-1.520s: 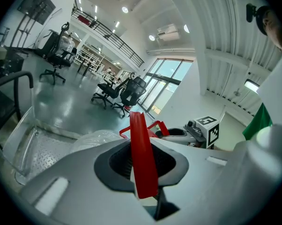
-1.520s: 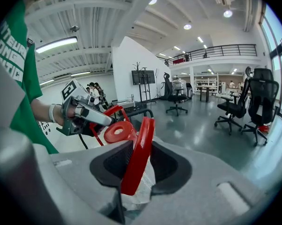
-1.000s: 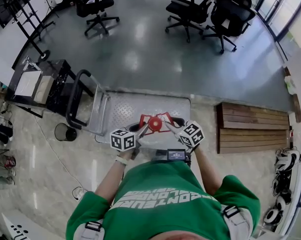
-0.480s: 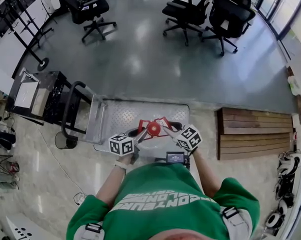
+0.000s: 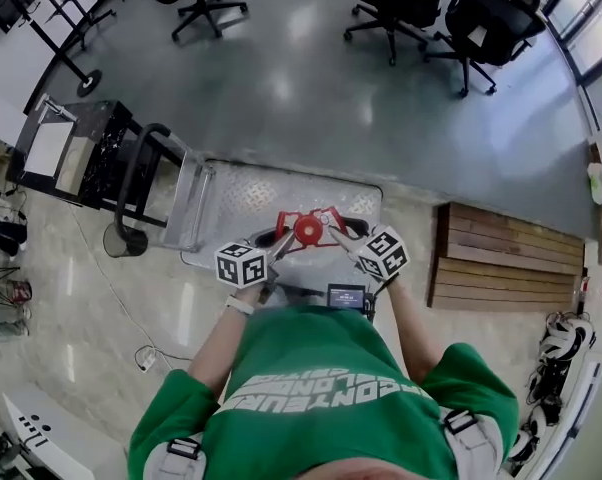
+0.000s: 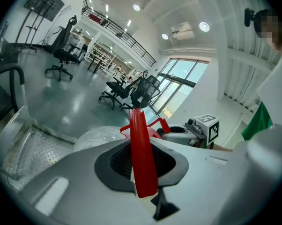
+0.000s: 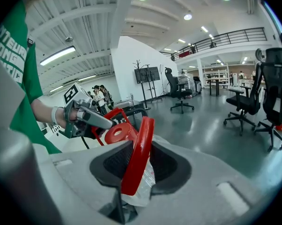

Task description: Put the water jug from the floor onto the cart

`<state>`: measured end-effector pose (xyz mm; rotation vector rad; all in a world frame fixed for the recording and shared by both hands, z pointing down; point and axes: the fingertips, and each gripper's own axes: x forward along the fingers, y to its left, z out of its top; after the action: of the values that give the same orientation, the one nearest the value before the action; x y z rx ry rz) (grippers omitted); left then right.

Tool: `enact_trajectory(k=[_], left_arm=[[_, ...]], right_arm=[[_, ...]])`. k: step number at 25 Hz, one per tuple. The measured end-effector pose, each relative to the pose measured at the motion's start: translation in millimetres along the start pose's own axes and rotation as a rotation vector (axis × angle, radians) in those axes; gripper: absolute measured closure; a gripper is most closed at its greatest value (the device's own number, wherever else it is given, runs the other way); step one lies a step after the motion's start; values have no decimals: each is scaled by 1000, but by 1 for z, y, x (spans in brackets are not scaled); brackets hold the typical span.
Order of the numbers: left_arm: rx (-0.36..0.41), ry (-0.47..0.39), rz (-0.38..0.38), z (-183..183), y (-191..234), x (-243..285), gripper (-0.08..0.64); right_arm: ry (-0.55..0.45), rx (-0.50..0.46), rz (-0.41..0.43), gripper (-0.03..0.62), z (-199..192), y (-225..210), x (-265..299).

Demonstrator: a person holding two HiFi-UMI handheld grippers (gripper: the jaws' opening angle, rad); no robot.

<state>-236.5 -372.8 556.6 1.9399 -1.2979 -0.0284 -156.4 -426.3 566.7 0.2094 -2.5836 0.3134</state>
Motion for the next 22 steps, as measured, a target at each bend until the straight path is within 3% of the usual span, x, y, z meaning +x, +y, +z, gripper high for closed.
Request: enact_trajectory(k=[11,22], left_arm=[[-47,18,3,-5,39,3,491],[-119,86,21,-34,113,18,495]], right_arm=[[73,13,16,490,-9,-6,38],[160,72,2,491,-46,-19,104]])
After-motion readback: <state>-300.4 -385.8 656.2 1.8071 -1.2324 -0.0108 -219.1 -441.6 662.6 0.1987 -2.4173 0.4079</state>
